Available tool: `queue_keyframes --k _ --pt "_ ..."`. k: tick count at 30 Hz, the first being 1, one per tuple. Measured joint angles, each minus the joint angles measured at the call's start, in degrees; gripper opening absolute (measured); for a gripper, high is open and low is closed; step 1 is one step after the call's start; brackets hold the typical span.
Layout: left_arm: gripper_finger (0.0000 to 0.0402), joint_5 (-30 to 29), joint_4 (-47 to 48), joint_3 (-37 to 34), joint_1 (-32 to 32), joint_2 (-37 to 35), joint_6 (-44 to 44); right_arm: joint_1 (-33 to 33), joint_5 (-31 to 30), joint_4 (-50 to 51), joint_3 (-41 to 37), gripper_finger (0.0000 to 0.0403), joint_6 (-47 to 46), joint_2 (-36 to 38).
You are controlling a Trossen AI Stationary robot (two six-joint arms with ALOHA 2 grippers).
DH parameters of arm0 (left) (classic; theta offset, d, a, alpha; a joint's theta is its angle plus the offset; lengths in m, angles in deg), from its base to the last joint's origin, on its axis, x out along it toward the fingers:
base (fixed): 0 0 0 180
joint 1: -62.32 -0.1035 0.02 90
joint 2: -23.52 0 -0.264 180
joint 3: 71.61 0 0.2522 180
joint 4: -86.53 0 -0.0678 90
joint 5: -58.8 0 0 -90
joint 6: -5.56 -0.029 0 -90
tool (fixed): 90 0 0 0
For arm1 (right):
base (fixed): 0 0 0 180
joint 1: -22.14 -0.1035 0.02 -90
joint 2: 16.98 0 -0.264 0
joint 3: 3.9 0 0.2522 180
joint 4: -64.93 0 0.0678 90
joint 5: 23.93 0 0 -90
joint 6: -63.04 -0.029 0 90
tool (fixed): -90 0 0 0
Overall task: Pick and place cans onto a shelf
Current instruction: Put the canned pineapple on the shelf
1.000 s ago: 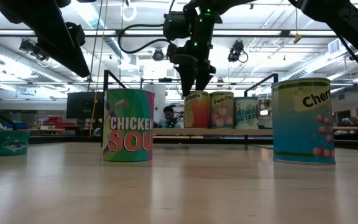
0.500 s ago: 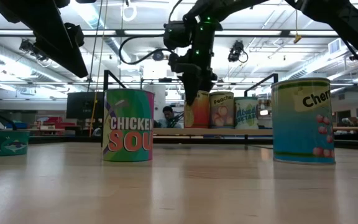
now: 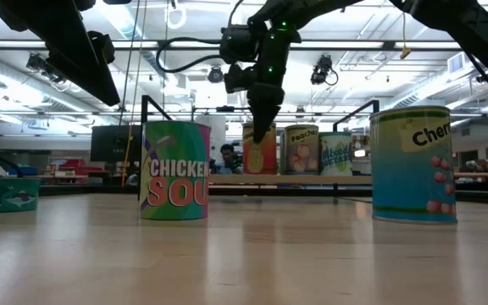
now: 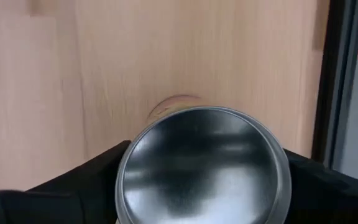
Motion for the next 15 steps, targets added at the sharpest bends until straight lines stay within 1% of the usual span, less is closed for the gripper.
queue_keyframes --k 3,8,15 --pt "0.0288 0.0 0.0 0.0 0.0 0.0 -0.02 0.04 0.0 0.08 0.0 0.0346 5.33 0.0" --pt "0.0288 0.0 0.0 0.0 0.0 0.02 -0.09 0.4 0.0 0.73 0.0 0.0344 9.68 0.0" --pt "0.0288 0.0 0.0 0.0 0.0 0.02 -0.11 0.39 0.0 1.09 0.0 0.0354 11.49 0.0"
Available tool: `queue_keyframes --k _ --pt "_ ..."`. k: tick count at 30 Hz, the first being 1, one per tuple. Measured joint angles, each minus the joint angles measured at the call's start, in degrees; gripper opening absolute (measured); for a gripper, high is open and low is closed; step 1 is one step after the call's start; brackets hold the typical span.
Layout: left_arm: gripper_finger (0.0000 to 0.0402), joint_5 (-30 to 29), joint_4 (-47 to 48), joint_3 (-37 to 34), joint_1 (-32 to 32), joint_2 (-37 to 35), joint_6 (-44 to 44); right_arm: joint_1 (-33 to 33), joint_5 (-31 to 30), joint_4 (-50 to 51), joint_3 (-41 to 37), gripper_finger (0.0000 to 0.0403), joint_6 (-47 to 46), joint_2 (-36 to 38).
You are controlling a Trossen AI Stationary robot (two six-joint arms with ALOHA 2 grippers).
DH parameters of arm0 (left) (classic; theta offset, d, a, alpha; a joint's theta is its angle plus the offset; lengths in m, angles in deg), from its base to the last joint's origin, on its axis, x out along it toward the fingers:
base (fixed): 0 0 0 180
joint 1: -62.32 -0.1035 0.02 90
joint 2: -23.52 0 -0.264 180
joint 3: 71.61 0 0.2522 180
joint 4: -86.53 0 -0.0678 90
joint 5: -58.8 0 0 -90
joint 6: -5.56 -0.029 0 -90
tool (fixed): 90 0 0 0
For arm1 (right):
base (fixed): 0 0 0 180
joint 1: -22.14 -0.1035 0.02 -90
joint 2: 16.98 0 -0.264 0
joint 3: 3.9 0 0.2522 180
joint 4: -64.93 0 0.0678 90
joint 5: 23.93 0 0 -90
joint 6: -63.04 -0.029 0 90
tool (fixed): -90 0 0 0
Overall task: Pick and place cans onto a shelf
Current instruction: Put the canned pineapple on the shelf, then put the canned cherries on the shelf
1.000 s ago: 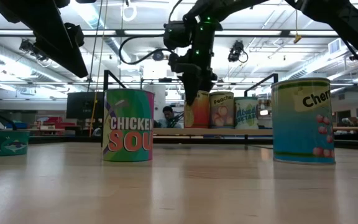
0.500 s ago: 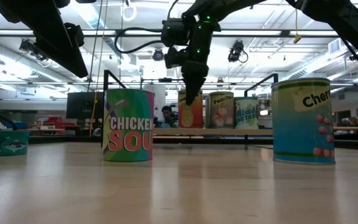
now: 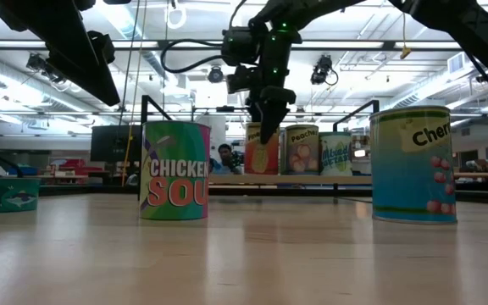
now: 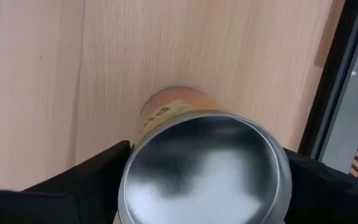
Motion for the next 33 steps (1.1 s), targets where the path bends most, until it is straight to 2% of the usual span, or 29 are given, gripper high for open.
queue_keyframes --k 11,23,33 --pt "0.0288 0.01 0.02 0.0 0.0 0.0 0.02 -0.02 1.27 3.58 2.36 0.0398 -2.64 0.09" --pt "0.0288 0.0 0.02 0.0 0.0 -0.01 0.09 -2.08 -5.05 7.53 2.72 0.0399 -3.65 0.21" --pt "0.0288 0.02 0.15 0.0 0.17 0.0 0.09 -4.33 -10.04 11.03 7.85 0.0398 -3.22 1.05"
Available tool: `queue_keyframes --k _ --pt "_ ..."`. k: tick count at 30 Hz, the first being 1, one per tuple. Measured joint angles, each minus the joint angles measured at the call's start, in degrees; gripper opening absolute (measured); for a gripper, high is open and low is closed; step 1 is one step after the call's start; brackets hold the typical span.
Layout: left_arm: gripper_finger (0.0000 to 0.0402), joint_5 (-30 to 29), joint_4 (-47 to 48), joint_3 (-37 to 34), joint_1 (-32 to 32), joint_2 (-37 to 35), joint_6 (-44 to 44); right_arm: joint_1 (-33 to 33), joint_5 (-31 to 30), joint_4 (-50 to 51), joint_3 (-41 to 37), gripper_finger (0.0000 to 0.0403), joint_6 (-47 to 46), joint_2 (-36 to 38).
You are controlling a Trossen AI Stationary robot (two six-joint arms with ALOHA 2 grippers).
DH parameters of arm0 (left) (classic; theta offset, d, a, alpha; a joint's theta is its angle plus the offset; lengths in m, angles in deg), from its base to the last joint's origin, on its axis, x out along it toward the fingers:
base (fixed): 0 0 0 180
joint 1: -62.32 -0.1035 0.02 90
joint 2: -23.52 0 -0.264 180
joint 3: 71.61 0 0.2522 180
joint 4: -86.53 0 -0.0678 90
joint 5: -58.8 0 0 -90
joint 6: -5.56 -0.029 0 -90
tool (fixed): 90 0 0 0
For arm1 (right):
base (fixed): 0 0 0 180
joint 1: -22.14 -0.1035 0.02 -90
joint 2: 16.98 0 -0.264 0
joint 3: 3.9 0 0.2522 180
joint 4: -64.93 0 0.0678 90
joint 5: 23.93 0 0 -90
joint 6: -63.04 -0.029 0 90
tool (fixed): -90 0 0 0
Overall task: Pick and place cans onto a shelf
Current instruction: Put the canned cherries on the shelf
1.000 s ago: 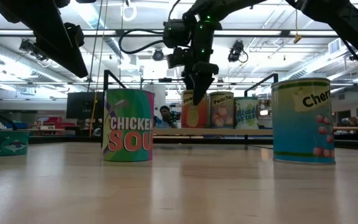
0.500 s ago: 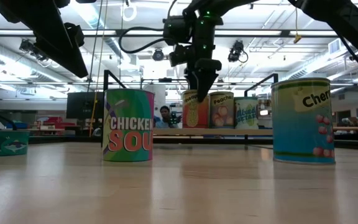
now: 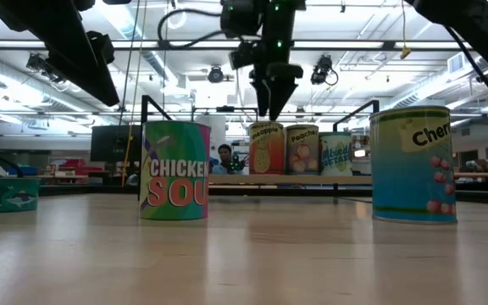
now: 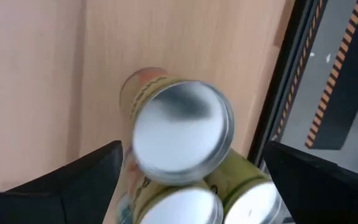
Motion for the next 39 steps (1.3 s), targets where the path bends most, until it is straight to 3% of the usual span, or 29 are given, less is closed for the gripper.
queue_keyframes --k 3,10,17,26,35,39 --pt "0.0288 0.0 0.34 0.0 0.25 0.0 -0.01 -1.01 0.8 2.22 2.37 0.0398 -3.0 0.06" --pt "0.0288 0.97 0.97 0.0 0.43 0.0 0.24 -7.07 9.28 1.67 3.63 0.0398 -14.33 0.2" --pt "0.0288 0.37 2.16 -0.02 2.59 0.0 1.3 -17.65 8.1 0.9 -1.15 0.0394 -19.15 0.0" --pt "0.0288 -4.01 2.16 -0.02 5.47 0.0 3.39 -29.14 6.4 -3.95 -11.37 0.038 -25.14 6.11" --pt "0.0288 -5.01 1.41 -0.04 5.7 0.0 3.56 -34.06 6.56 -15.12 -29.68 0.0378 -31.3 11.8" --pt "0.0288 -5.01 1.44 -0.02 5.5 0.0 3.54 -34.95 7.14 -16.82 -34.35 0.0378 -33.33 12.72"
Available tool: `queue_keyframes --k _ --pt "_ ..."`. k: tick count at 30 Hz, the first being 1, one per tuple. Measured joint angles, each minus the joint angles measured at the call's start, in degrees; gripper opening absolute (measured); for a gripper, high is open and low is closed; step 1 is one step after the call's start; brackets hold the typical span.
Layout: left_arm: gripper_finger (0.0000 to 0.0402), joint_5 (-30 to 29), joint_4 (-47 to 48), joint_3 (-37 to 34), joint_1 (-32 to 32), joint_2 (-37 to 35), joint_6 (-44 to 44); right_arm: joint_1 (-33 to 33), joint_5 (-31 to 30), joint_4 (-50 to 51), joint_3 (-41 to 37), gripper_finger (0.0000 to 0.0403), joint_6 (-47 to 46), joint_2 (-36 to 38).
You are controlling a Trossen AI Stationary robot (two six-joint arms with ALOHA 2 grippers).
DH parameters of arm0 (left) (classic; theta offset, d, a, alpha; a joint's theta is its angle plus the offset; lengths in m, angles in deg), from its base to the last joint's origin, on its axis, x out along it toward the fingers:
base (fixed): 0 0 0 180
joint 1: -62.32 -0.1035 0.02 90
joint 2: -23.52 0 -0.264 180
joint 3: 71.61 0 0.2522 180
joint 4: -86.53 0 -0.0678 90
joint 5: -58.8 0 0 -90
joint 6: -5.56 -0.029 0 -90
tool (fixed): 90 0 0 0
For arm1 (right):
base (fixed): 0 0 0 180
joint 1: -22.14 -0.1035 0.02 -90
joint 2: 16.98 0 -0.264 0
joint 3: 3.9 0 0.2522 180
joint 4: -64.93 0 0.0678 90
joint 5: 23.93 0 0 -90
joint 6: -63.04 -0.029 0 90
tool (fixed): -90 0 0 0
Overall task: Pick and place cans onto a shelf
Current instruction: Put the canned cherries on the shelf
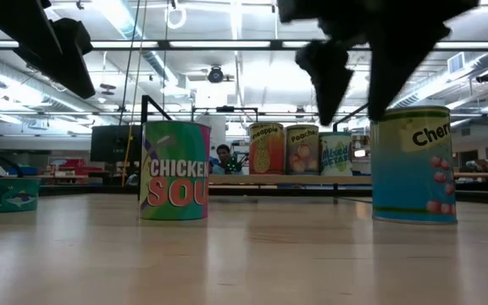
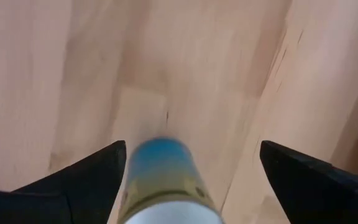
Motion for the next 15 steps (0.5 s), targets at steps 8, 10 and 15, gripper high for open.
queue_keyframes --k 8,10,15 --pt "0.0288 0.0 0.02 0.0 -0.23 0.0 0.02 -0.72 1.22 0.99 -4.64 0.0378 -2.54 0.02" --pt "0.0288 0.01 0.02 0.0 -0.21 0.0 0.02 -0.72 1.29 0.9 -6.16 0.0378 -2.97 0.02" --pt "0.0288 0.0 0.04 0.0 -0.23 0.0 -0.02 -0.71 1.3 0.84 -8.88 0.0376 -2.99 0.02"
